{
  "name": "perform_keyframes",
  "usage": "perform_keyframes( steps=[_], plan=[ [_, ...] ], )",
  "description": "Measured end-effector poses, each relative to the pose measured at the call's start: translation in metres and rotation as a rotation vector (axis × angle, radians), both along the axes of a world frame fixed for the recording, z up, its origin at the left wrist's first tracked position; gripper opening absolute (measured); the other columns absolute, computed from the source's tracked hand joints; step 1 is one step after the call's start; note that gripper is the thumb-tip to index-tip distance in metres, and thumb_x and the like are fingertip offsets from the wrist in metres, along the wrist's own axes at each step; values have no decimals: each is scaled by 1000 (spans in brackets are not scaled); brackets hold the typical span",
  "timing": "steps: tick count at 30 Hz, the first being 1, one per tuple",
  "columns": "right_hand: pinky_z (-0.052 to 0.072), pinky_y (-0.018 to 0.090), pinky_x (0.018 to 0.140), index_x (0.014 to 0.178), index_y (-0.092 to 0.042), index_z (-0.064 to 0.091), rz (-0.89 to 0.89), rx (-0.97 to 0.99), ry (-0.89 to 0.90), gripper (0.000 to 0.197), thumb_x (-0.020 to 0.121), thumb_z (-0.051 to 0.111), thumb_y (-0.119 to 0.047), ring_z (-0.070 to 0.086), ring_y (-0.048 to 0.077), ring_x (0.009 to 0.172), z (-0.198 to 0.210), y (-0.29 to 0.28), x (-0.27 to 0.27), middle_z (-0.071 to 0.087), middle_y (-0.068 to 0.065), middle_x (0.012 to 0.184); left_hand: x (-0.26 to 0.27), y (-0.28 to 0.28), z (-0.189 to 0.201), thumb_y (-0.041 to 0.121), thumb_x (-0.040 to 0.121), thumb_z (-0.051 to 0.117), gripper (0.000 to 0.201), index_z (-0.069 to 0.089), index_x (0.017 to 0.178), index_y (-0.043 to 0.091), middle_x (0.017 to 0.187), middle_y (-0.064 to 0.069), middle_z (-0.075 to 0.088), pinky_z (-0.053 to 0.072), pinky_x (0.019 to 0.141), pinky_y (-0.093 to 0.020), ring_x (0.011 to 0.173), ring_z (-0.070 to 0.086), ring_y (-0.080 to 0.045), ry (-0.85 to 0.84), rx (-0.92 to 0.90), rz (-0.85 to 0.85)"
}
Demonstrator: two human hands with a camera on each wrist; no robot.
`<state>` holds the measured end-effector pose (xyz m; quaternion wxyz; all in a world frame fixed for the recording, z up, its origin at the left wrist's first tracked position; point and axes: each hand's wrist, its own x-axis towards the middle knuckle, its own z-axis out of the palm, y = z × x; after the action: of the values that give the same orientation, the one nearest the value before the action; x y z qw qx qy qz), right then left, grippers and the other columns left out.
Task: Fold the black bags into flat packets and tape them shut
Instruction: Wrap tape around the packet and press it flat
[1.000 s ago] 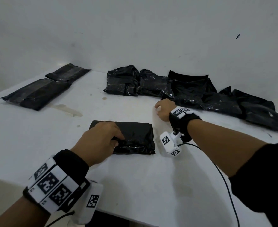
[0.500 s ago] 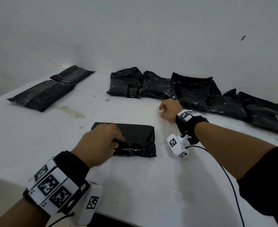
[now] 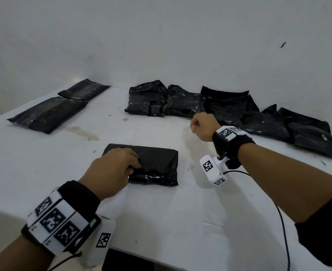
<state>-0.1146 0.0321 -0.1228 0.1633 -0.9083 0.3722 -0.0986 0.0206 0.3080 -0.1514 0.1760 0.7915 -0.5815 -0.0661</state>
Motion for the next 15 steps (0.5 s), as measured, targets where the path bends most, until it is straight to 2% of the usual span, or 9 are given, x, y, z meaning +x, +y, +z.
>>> perform_keyframes(
  steps=[2, 5, 8, 10, 13, 15],
  plan=[
    [54, 33, 79, 83, -10, 62, 37, 24, -38, 16, 91, 52, -1, 66, 26, 94, 6, 8, -8, 70, 14, 99, -2, 1, 0, 4, 90, 58, 34, 75, 108, 27, 126, 12, 61, 49, 90, -40, 118, 52, -16, -4, -6, 6],
    [57, 40, 79, 80, -16, 57, 77, 23, -96, 20, 90, 49, 0, 66, 27, 89, 7, 21, -20, 69, 10, 89, -9, 1, 2, 3, 92, 54, 35, 74, 111, 25, 126, 9, 59, 50, 87, -38, 118, 51, -16, -32, 4, 21],
    [57, 45, 77, 78, -23, 52, 80, -18, -204, 26, 91, 44, -2, 63, 29, 86, 12, 32, -35, 65, 7, 86, -16, 3, 4, 1, 92, 53, 34, 74, 112, 19, 112, 3, 52, 45, 70, -31, 99, 53, -16, -66, -11, 22],
    [57, 46, 74, 78, -25, 52, 98, -52, -243, 26, 90, 45, -3, 63, 27, 83, 20, 42, -45, 65, 3, 80, -20, 4, 4, 2, 93, 53, 30, 75, 108, 16, 102, 2, 45, 43, 63, -31, 86, 50, -16, -103, -19, 19],
    [57, 47, 73, 77, -28, 52, 142, -98, -290, 26, 88, 48, -5, 62, 25, 82, 31, 60, -56, 64, -5, 75, -27, 2, 4, 8, 95, 50, 25, 74, 101, 10, 98, 1, 44, 46, 68, -34, 90, 48, -18, -144, 25, 35],
    [56, 47, 74, 81, -24, 55, 187, -126, -290, 21, 90, 51, -4, 61, 24, 82, 34, 74, -62, 63, -4, 78, -33, 2, 3, 14, 96, 48, 23, 71, 99, 7, 100, 0, 45, 48, 73, -36, 95, 47, -20, -192, 60, 44]
  ],
)
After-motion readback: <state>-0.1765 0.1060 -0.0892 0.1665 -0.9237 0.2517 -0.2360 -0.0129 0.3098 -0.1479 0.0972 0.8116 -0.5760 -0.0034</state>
